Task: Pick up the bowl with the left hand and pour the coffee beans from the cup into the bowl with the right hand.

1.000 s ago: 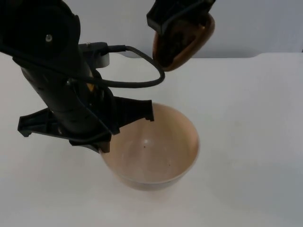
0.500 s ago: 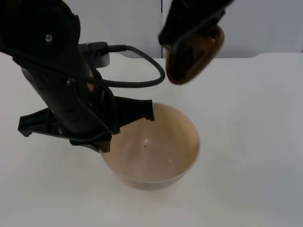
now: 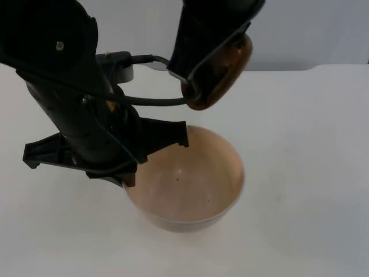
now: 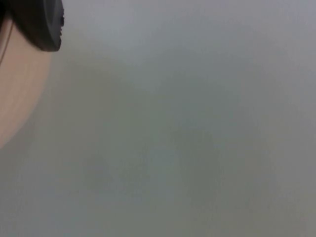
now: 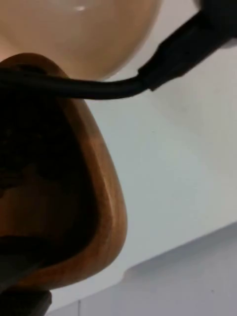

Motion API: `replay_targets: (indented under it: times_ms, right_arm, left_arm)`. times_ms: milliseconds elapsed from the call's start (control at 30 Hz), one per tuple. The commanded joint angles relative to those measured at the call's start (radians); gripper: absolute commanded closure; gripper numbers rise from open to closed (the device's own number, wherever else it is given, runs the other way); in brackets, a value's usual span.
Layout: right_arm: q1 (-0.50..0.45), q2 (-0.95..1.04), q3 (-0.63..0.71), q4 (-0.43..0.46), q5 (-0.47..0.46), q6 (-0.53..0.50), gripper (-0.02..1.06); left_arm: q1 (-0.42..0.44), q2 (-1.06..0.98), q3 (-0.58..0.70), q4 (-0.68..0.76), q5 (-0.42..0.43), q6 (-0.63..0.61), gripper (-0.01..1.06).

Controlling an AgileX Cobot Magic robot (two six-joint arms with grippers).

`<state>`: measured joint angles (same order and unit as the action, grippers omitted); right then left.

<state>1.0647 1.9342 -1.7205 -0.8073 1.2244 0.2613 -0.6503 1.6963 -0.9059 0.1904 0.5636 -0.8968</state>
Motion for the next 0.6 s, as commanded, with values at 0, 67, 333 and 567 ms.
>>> replay_targets:
  times_ms: [0, 67, 333, 567]
  right_arm:
    - [0.006, -0.008, 0.003, -0.037, -0.003, 0.012, 1.04]
    - [0.016, -0.008, 0.003, -0.051, -0.003, 0.012, 1.04]
    - [0.050, -0.008, 0.003, -0.127, -0.003, 0.010, 1.04]
    - [0.063, -0.008, 0.009, -0.160, -0.003, -0.004, 1.04]
  left_arm:
    - [-0.007, -0.003, -0.006, -0.009, -0.005, -0.009, 1.05]
    - [-0.007, -0.003, -0.006, -0.010, -0.003, -0.009, 1.05]
    - [-0.007, -0.003, -0.006, -0.015, -0.004, -0.009, 1.05]
    - [-0.007, -0.003, -0.006, -0.014, -0.002, -0.009, 1.05]
